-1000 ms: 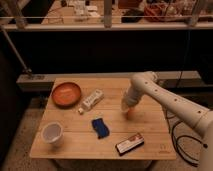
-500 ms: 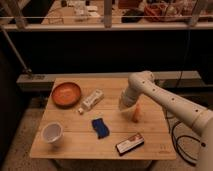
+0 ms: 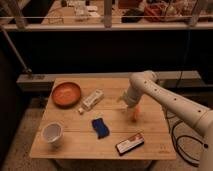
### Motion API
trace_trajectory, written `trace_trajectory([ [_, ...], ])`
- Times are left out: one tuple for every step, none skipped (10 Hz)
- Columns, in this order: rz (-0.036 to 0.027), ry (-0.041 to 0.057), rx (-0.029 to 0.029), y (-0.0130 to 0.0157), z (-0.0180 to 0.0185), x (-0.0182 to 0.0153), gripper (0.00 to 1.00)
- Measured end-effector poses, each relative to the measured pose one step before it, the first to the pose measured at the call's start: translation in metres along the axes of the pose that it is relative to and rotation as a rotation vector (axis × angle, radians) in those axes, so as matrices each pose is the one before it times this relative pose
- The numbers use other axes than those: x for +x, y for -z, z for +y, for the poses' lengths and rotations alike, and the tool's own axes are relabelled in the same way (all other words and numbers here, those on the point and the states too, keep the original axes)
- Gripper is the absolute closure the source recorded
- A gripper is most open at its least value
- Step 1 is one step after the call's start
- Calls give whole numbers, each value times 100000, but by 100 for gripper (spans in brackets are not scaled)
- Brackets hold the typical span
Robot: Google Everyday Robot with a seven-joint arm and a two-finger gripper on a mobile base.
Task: Place the pepper on the white sponge
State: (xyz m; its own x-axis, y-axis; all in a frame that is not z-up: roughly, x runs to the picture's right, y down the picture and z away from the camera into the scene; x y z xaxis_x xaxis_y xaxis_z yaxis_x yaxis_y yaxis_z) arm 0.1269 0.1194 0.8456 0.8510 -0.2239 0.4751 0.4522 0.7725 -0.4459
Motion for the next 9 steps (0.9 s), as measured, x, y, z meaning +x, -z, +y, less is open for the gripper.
trace_trajectory([
  [260, -42, -21, 78, 60, 69, 22],
  [376, -657, -376, 107, 518, 599, 20],
  [415, -423, -36, 252, 693, 1063, 20],
  [99, -65, -445, 120, 467, 619, 20],
  [-19, -3, -49, 39, 60, 76, 20],
  [-34, -62, -266, -88, 39, -124, 20],
  [-70, -394, 65, -339, -443, -715, 20],
  [33, 35, -115, -284, -324, -762, 20],
  [45, -136, 64, -121, -90, -390, 20],
])
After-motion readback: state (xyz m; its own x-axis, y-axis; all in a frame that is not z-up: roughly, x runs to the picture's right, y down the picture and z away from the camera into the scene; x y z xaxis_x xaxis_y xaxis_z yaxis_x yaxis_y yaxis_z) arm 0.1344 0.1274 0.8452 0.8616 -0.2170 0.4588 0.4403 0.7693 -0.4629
